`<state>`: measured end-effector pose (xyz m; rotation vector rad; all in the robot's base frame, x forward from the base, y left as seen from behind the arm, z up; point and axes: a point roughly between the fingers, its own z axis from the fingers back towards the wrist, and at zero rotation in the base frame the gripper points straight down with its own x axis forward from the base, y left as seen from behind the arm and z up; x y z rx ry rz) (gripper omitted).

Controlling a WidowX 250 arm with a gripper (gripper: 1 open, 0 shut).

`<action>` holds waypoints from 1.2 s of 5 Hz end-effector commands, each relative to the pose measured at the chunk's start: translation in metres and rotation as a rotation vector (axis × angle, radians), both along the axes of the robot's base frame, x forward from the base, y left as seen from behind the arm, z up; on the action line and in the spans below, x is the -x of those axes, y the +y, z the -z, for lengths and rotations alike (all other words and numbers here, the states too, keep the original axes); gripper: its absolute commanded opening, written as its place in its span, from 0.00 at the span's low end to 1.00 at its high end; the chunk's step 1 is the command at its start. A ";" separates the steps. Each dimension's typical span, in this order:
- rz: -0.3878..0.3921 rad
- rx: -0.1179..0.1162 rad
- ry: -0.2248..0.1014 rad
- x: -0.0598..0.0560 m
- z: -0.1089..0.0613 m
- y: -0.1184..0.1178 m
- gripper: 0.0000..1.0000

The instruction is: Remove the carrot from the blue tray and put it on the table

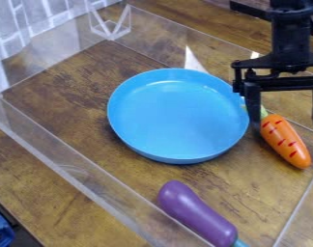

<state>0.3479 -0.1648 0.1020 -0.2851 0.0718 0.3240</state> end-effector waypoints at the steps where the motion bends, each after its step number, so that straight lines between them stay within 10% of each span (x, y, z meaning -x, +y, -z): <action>1: 0.004 0.030 -0.096 -0.008 -0.031 -0.006 1.00; 6: -0.043 0.023 -0.085 -0.021 -0.008 -0.015 1.00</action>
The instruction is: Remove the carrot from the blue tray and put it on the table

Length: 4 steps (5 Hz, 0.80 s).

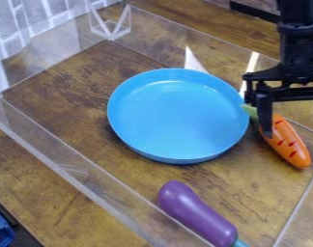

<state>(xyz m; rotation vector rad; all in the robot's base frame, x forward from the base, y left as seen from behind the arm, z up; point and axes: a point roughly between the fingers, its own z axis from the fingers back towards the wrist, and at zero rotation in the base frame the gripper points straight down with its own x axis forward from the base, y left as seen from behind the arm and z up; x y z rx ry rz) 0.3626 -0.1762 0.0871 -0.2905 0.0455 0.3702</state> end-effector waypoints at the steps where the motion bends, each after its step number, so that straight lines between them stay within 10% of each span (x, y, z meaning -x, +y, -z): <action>1: 0.003 0.019 -0.070 -0.009 -0.021 -0.003 1.00; 4: -0.022 0.017 -0.088 -0.019 -0.016 0.002 1.00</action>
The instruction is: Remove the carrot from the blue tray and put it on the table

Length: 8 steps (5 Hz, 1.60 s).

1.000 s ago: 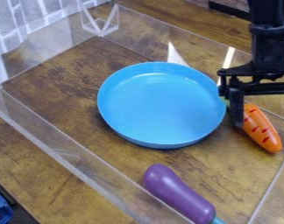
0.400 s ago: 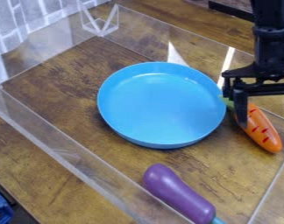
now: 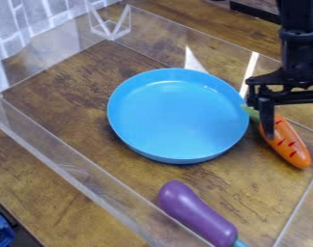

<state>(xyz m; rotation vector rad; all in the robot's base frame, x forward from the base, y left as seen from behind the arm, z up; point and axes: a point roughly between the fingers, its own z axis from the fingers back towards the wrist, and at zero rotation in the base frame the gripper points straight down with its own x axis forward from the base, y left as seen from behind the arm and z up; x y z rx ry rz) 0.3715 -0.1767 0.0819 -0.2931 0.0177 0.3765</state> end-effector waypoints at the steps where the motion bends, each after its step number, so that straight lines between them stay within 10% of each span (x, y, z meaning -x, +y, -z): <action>1: -0.018 0.019 -0.067 -0.014 -0.018 0.003 1.00; 8: -0.042 0.009 -0.100 -0.031 -0.004 0.007 1.00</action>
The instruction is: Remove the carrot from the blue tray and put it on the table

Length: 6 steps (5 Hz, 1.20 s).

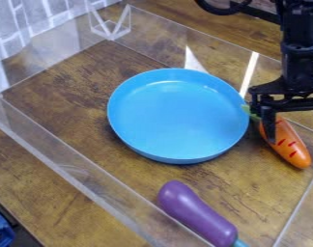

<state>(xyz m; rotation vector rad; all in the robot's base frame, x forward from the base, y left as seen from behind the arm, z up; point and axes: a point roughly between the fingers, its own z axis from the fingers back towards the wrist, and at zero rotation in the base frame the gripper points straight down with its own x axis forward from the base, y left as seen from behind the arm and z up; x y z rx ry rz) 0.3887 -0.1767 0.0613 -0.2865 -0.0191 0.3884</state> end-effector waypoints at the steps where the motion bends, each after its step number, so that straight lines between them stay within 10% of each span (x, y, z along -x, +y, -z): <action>1: -0.025 0.019 -0.067 -0.016 -0.020 0.007 1.00; 4: 0.010 0.043 -0.126 -0.017 -0.073 0.021 1.00; 6: 0.065 0.021 -0.142 0.013 -0.110 0.033 1.00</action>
